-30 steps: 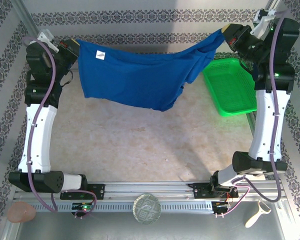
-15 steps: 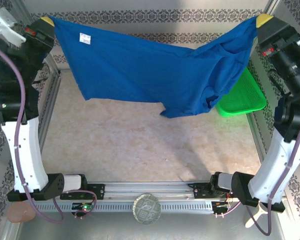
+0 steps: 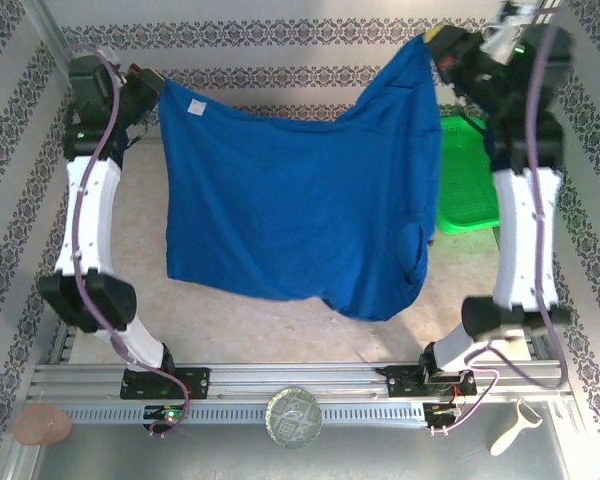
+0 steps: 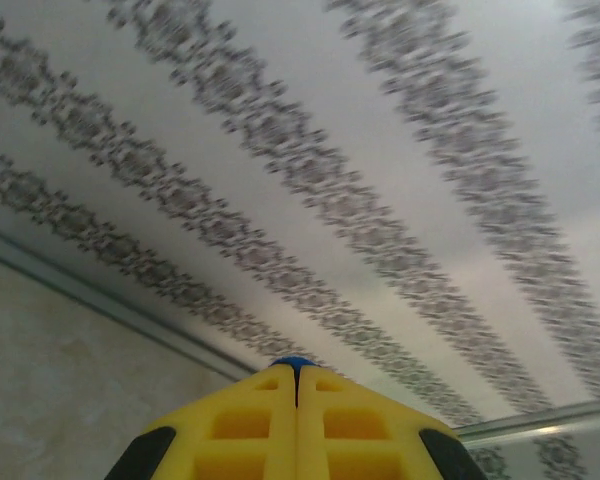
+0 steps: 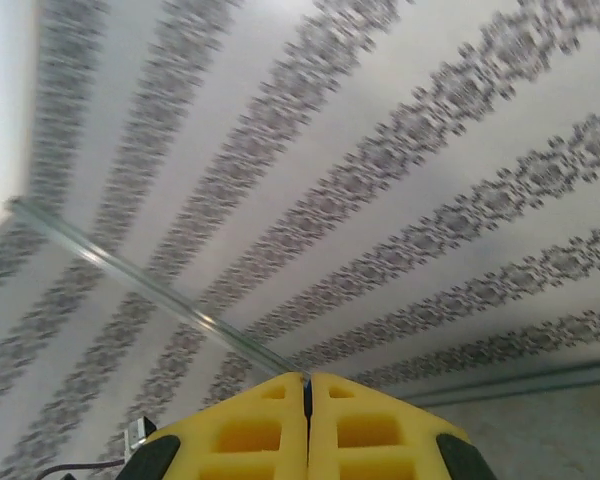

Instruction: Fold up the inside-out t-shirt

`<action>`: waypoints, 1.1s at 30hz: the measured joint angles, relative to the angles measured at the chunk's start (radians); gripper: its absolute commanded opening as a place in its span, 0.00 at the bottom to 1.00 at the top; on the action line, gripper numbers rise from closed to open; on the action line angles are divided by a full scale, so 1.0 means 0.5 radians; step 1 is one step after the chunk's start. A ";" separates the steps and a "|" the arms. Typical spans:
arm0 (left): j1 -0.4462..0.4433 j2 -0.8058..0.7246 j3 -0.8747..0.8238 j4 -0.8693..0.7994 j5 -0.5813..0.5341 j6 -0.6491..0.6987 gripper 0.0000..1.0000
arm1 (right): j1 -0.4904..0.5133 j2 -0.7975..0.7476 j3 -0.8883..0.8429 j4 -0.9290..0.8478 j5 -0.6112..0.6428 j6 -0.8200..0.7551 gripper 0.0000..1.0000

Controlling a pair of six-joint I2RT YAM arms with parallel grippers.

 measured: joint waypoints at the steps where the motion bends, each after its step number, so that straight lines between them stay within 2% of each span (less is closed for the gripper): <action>1: 0.001 0.104 0.080 -0.011 0.001 0.001 0.00 | 0.034 0.157 0.127 -0.038 0.021 -0.017 0.00; 2: 0.002 0.190 0.178 -0.032 0.001 0.001 0.00 | 0.059 0.298 0.278 -0.083 0.033 -0.029 0.00; 4: 0.005 0.401 0.529 -0.105 0.001 0.002 0.00 | 0.108 0.679 0.800 -0.198 0.043 -0.042 0.00; 7: 0.008 0.712 1.282 -0.230 -0.002 0.002 0.00 | 0.134 1.066 1.411 -0.228 0.037 0.045 0.00; 10: 0.019 0.735 1.634 -0.237 -0.005 -0.013 0.00 | 0.125 1.021 1.359 -0.145 0.035 0.133 0.00; 14: 0.048 0.466 1.545 -0.237 -0.006 0.005 0.00 | 0.125 0.732 1.015 -0.036 0.040 0.123 0.00; 17: 0.054 0.163 1.181 -0.213 0.000 0.060 0.00 | 0.130 0.493 0.781 0.014 0.023 0.040 0.00; 19: 0.054 -0.128 0.702 -0.122 0.016 0.098 0.00 | 0.150 0.243 0.433 0.089 0.018 -0.039 0.00; 21: 0.058 -0.419 0.169 0.000 0.024 0.113 0.00 | 0.175 -0.072 -0.098 0.240 0.028 -0.101 0.00; 23: 0.058 -0.697 -0.382 0.108 0.040 0.117 0.00 | 0.203 -0.415 -0.775 0.444 0.047 -0.135 0.00; 26: 0.049 -1.049 -1.155 0.249 0.093 0.117 0.00 | 0.222 -0.754 -1.693 0.695 0.092 -0.166 0.00; 29: -0.006 -1.351 -1.873 0.339 0.137 0.098 0.00 | 0.221 -0.826 -2.479 0.860 0.180 -0.181 0.00; 33: -0.245 -1.611 -2.558 0.384 0.139 0.082 0.00 | 0.168 -0.686 -3.145 0.862 0.232 -0.158 0.00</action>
